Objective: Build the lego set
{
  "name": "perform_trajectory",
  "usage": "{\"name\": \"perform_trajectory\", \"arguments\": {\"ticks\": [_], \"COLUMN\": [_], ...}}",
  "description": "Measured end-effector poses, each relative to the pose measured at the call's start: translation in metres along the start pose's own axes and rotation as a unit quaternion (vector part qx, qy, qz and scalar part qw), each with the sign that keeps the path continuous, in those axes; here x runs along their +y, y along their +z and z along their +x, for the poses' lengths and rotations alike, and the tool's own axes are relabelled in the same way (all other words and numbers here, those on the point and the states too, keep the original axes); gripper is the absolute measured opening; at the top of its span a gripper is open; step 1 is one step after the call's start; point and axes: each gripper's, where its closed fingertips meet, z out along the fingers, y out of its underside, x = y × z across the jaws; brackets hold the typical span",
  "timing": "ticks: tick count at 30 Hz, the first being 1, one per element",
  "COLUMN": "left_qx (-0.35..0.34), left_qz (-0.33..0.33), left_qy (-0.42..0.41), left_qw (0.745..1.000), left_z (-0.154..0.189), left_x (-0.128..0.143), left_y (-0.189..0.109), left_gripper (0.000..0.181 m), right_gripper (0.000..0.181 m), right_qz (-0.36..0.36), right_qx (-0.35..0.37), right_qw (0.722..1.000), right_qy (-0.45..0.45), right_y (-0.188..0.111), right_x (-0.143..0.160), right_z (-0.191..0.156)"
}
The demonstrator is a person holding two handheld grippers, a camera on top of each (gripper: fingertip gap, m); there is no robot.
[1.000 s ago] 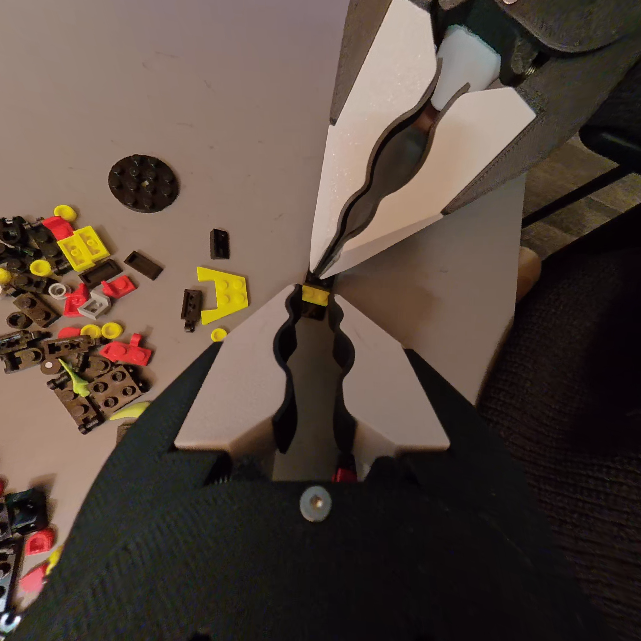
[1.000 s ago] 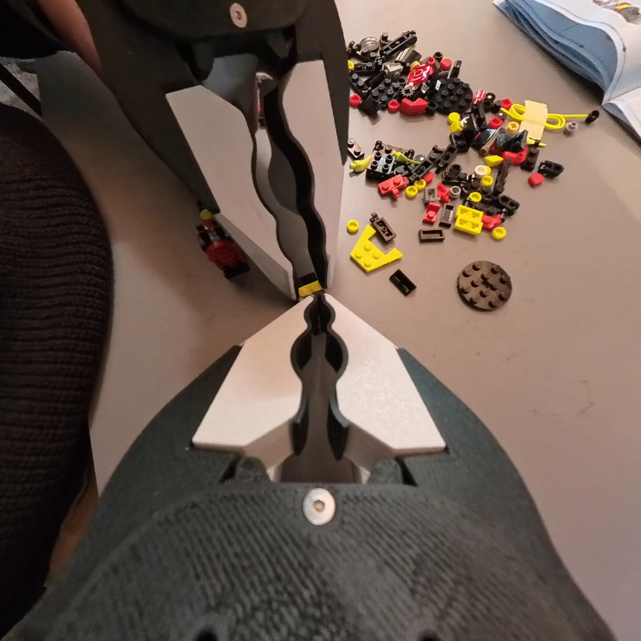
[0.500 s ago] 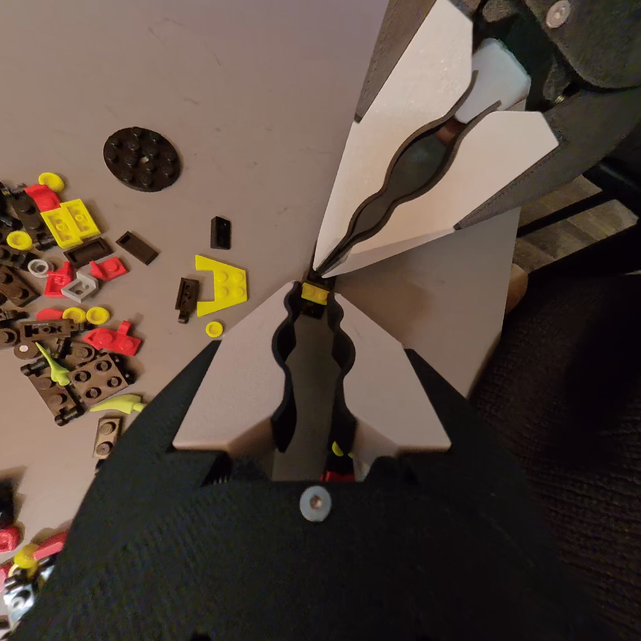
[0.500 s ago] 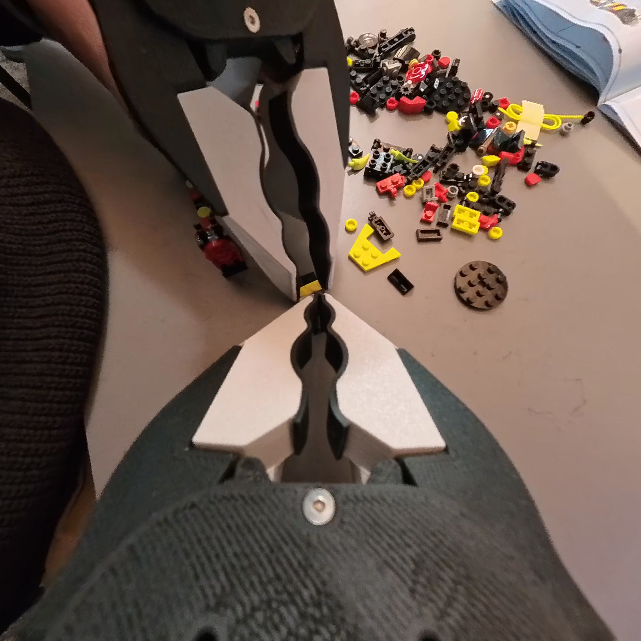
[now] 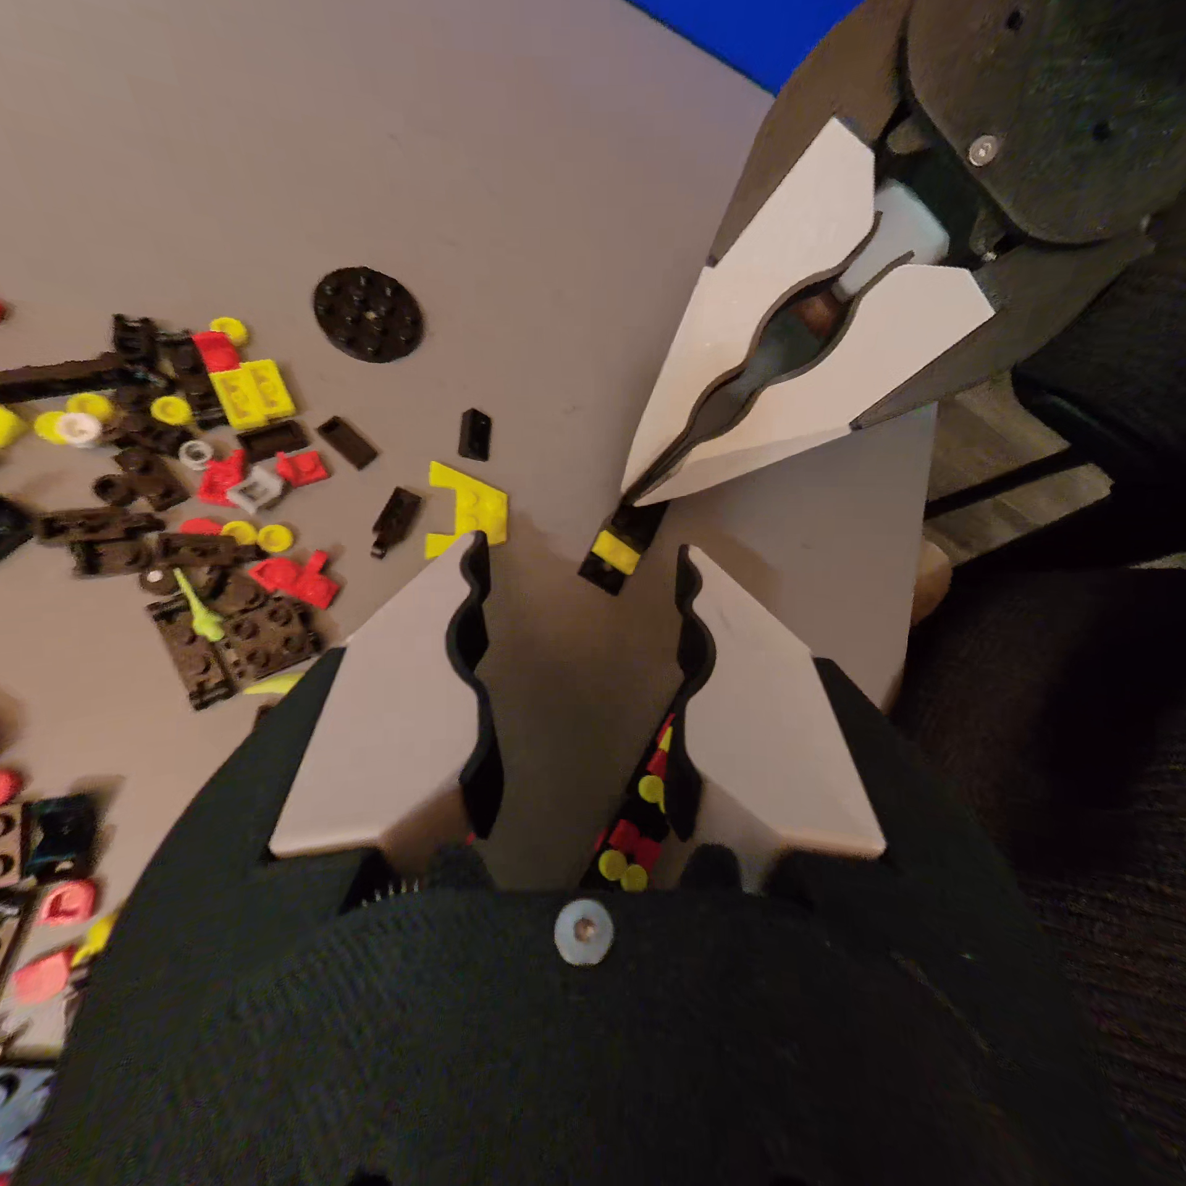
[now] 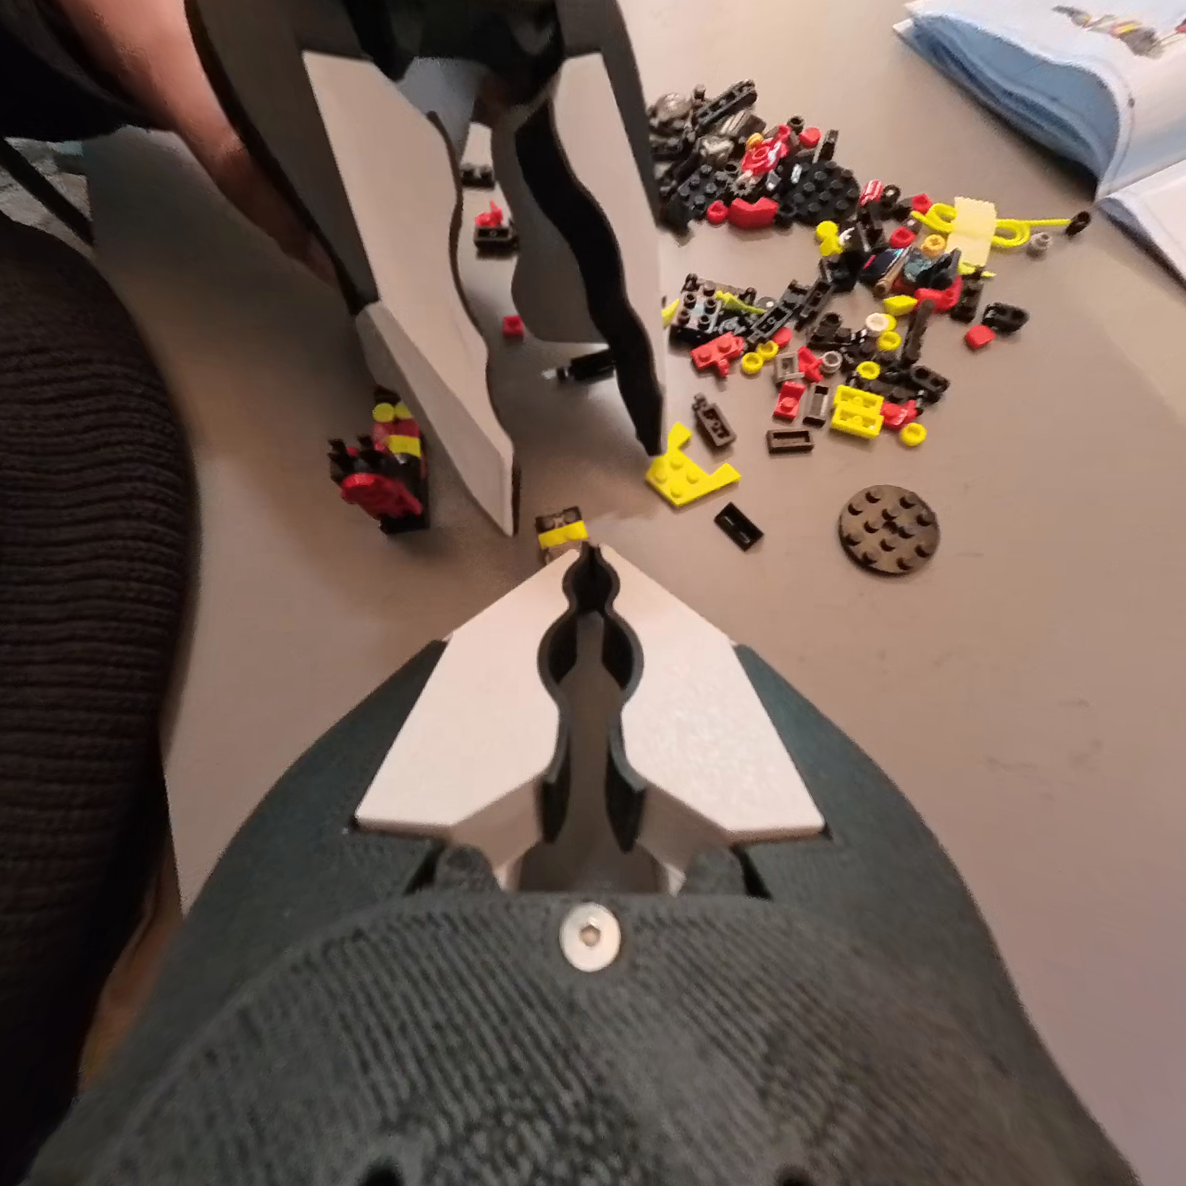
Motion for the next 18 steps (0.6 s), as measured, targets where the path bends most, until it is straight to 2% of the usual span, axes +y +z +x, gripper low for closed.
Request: {"name": "perform_trajectory", "arguments": {"ticks": [4, 8, 16, 18], "left_qx": [0.034, 0.039, 0.048, 0.055], "left_qz": [0.033, 0.032, 0.028, 0.033], "left_qy": [-0.051, -0.054, -0.051, -0.060], "left_qw": [0.998, 0.997, 0.997, 0.996], "left_z": [-0.003, -0.006, -0.002, -0.001], "left_x": [-0.005, -0.002, 0.002, 0.000], "left_y": [-0.010, -0.014, -0.011, -0.012], "left_gripper": [0.051, 0.044, 0.040, 0.041], "right_gripper": [0.002, 0.013, 0.029, 0.019], "right_qz": [0.038, 0.057, -0.010, -0.033], "right_qx": [0.024, -0.004, -0.033, -0.027], "right_qw": [0.999, 0.998, 0.999, 0.999], "right_qy": [-0.005, 0.009, -0.004, -0.014], "right_y": [-0.011, -0.014, 0.005, 0.008], "right_x": [-0.013, -0.016, 0.007, 0.013], "right_z": [0.008, 0.003, -0.010, -0.011]}}
